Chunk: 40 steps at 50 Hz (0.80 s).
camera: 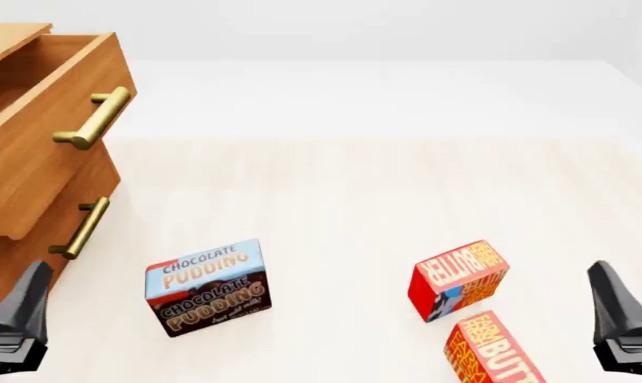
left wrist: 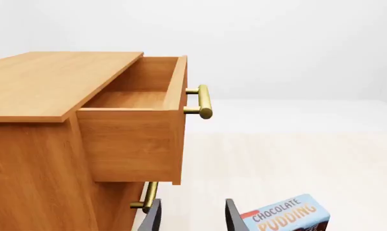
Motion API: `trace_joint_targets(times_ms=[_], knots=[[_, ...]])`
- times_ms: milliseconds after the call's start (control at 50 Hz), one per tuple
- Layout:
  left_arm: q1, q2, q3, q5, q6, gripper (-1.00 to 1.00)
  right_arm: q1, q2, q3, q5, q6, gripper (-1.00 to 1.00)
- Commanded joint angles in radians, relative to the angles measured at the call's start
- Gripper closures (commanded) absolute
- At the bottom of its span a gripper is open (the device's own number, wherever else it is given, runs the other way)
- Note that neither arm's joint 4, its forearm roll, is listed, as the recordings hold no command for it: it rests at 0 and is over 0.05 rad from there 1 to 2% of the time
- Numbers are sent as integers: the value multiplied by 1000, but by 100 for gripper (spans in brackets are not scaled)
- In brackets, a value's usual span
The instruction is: Put the bowl in the top drawer of the cabinet.
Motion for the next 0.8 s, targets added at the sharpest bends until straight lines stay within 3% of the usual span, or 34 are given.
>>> trace_joint_targets(times_ms=[20, 220, 280, 320, 500, 540, 700, 800], knots=[[0, 2, -4, -4, -7, -100, -1, 5, -3, -1, -4, -100], [6, 4, -52, 36, -15, -100, -2, 4, -3, -1, -3, -100], [-64, 9, -51, 61, 41, -100, -3, 2, -3, -2, -3, -100], [-80, 36, -60, 72, 18, -100, -10, 1, -3, -2, -3, -100], [-218, 104, -157, 162, 75, -100, -17, 0, -3, -3, -4, -100], [-260, 134, -180, 187, 36, -100, -15, 1, -3, -3, -4, -100], [-375, 172, -242, 269, 44, -100, -19, 1, -3, -2, -4, -100], [-448, 186, -266, 308, 81, -100, -14, 1, -3, -3, -4, -100]])
